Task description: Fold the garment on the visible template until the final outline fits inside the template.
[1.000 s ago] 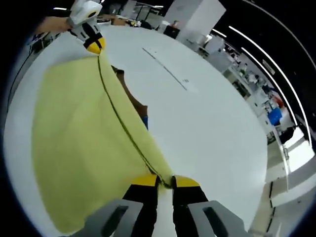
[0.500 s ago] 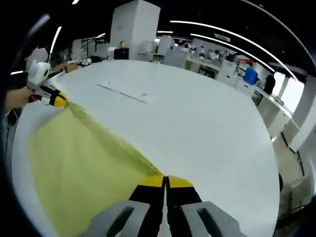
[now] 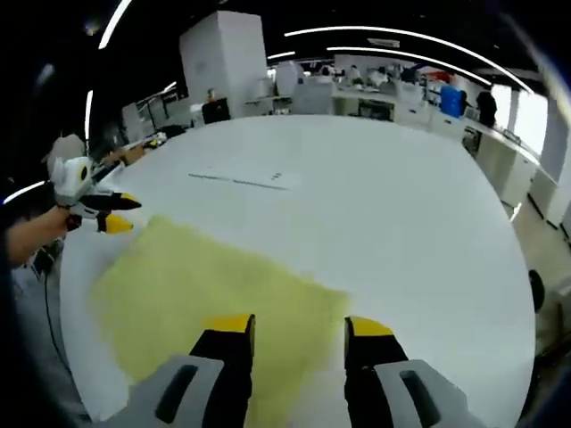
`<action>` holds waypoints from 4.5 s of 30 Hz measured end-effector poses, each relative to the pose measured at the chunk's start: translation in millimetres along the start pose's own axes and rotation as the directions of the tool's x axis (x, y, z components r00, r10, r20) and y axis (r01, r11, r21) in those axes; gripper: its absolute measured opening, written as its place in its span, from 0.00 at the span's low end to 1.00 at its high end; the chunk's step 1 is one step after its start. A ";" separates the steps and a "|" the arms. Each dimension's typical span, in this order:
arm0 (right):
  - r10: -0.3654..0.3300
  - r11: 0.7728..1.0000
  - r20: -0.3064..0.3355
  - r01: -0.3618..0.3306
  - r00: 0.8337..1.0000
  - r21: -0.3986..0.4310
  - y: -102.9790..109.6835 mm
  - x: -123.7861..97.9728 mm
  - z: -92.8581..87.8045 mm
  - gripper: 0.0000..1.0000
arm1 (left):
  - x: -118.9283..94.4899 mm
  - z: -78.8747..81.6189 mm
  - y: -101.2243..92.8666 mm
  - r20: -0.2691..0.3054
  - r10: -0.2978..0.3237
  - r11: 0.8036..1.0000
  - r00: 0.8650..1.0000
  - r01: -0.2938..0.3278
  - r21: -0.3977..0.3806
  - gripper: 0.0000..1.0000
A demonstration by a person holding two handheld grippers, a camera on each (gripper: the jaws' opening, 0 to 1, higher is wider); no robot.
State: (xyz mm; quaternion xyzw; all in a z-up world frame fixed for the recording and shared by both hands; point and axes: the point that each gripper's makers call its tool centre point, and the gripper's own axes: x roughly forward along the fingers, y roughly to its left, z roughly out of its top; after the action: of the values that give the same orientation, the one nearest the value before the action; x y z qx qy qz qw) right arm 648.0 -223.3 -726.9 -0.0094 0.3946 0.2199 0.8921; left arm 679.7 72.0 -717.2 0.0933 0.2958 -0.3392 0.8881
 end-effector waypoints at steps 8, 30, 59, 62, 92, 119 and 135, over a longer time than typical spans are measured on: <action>0.094 0.995 -0.036 -0.095 0.995 -0.035 33.9 -21.0 -11.5 0.58 | -25.0 -16.2 -30.1 -0.019 -0.071 0.997 0.997 0.071 0.008 0.52; 0.089 0.990 -0.084 -0.098 0.992 -0.105 63.8 -70.3 -70.1 0.60 | -77.1 -66.9 -70.2 -0.017 -0.079 0.996 0.997 0.078 -0.051 0.57; 0.005 0.998 -0.119 -0.012 0.993 -0.054 43.3 -71.0 -135.8 0.23 | -70.8 -109.0 -81.2 -0.047 -0.020 0.990 0.999 0.013 -0.139 0.23; 0.005 0.999 -0.125 -0.010 0.992 -0.039 43.7 -69.1 -140.1 0.19 | -69.6 -109.2 -84.3 -0.039 -0.028 0.991 0.999 0.022 -0.134 0.19; 0.007 0.999 -0.070 -0.010 0.998 -0.043 39.3 -66.3 -136.4 0.00 | -75.0 -113.8 -89.3 -0.027 -0.074 0.979 0.997 0.068 -0.193 0.00; -0.012 0.999 -0.080 0.009 0.997 -0.039 35.7 -73.6 -140.1 0.00 | -89.9 -125.2 -72.9 -0.057 -0.028 0.983 0.998 0.017 -0.185 0.00; -0.006 1.000 -0.096 0.004 0.995 -0.027 44.0 -84.0 -154.0 0.00 | -96.9 -134.4 -80.8 -0.087 -0.045 0.988 0.995 0.032 -0.152 0.00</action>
State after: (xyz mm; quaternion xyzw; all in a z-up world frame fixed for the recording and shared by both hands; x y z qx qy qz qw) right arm 472.9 -245.2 -766.4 -0.0330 0.4340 0.2224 0.8724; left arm 506.7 113.6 -765.9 0.0356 0.3621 -0.3284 0.8716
